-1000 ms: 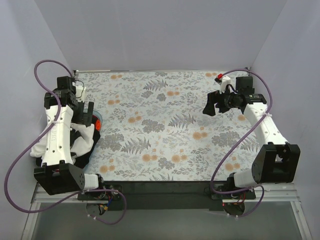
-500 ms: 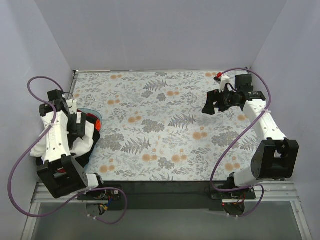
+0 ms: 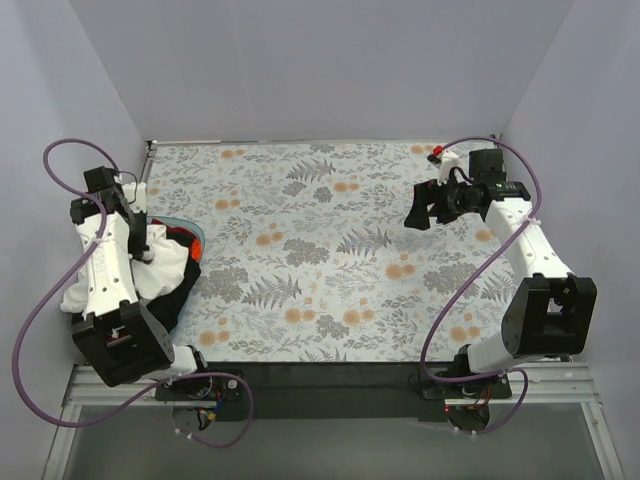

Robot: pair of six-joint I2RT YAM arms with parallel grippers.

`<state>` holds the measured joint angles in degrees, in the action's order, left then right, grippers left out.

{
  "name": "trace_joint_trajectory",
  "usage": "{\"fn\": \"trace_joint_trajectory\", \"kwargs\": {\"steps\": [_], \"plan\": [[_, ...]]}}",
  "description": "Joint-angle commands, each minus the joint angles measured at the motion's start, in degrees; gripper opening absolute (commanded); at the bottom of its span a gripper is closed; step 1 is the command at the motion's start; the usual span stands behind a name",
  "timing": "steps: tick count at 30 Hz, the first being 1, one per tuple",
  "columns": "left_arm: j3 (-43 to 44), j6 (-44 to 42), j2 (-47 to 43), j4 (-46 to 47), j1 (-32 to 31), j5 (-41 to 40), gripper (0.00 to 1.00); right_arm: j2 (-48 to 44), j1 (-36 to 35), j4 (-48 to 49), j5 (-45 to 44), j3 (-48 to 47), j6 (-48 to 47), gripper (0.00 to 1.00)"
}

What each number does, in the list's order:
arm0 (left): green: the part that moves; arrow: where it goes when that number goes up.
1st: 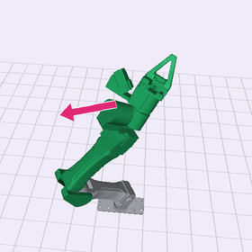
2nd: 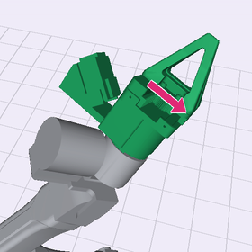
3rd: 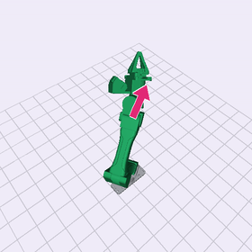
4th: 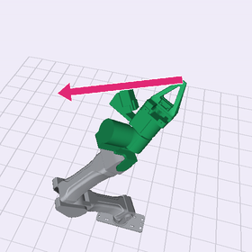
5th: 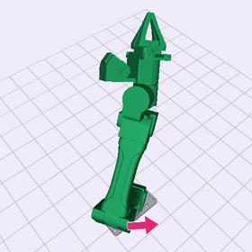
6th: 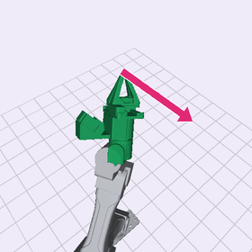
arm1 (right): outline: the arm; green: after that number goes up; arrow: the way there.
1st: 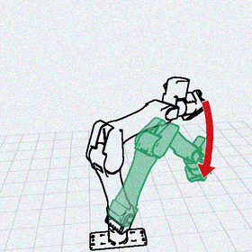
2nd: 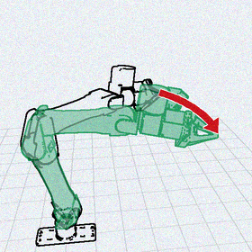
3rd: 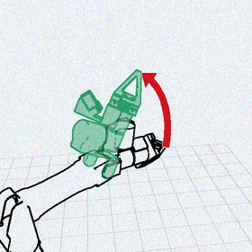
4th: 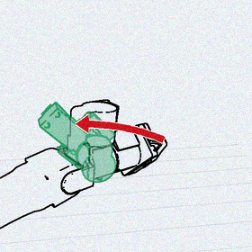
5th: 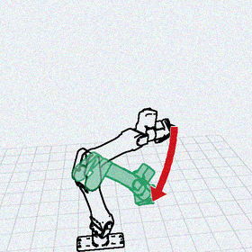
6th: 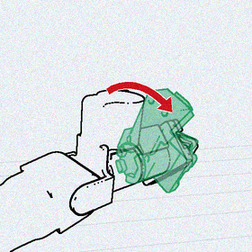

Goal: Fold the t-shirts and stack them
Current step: Grab the tshirt from the pile

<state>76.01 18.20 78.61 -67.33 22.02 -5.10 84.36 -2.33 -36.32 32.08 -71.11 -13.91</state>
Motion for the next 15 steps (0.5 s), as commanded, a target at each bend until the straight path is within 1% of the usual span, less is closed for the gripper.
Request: {"fn": "trace_joint_trajectory", "kwargs": {"steps": [1, 2, 3, 4, 5, 6, 7, 8, 10, 11, 12, 13, 14, 15], "plan": [[9.8, 0.8, -1.3, 2.7, 0.3, 3.1, 0.0, -0.4, -0.1, -0.2, 0.1, -2.4, -0.7, 0.96], [12.4, 1.1, -1.3, 2.8, 0.3, 3.8, 0.0, -0.4, -0.1, -0.1, 0.1, -2.4, -0.7, 0.96], [19.0, 1.7, -1.0, 2.6, 0.3, 5.0, 0.0, -0.6, -0.1, 0.0, 0.2, -2.5, -0.6, 0.95], [22.0, 2.1, -1.1, 2.6, 0.3, 8.6, 0.0, -0.5, -0.1, -0.1, 0.3, -2.5, -0.5, 0.95], [24.7, 2.9, -0.9, 4.1, 0.3, 9.5, 0.0, -0.5, -0.2, -0.1, 0.2, -2.6, -0.6, 0.95], [31.1, 3.9, -0.6, 4.6, 0.3, 11.8, 0.0, -0.5, -0.1, 0.0, 0.4, -3.0, -0.5, 0.95], [33.2, 4.6, 0.4, 5.3, 0.3, 15.4, 0.0, -0.3, -0.1, -0.1, 0.4, -3.2, -0.3, 0.95], [35.4, 5.9, 0.8, 8.5, 0.3, 17.6, 0.0, -0.2, 0.0, -0.2, 0.8, -3.7, -0.2, 0.95], [40.5, 9.6, 2.2, 11.7, 0.0, 23.3, 0.0, 0.9, 0.0, -1.7, 1.1, -5.8, -0.5, 0.95], [42.4, 11.6, 3.0, 14.9, -0.3, 28.8, 0.0, 1.3, 0.1, -2.6, 1.3, -6.7, -0.8, 0.95], [44.5, 13.4, 4.3, 16.6, -0.7, 31.4, 0.0, 2.4, 0.5, -3.5, 1.3, -8.2, -0.9, 0.95], [49.9, 17.7, 6.9, 18.2, -1.9, 34.0, 0.0, 2.8, 1.0, -4.8, 1.9, -10.3, -1.0, 0.95], [52.3, 19.6, 8.4, 21.9, -2.8, 37.1, 0.0, 3.3, 1.5, -5.4, 2.6, -11.4, -1.0, 0.95], [55.0, 21.5, 9.7, 24.1, -4.1, 38.1, 0.0, 3.9, 3.5, -5.9, 3.5, -12.3, -0.9, 0.95]]}}
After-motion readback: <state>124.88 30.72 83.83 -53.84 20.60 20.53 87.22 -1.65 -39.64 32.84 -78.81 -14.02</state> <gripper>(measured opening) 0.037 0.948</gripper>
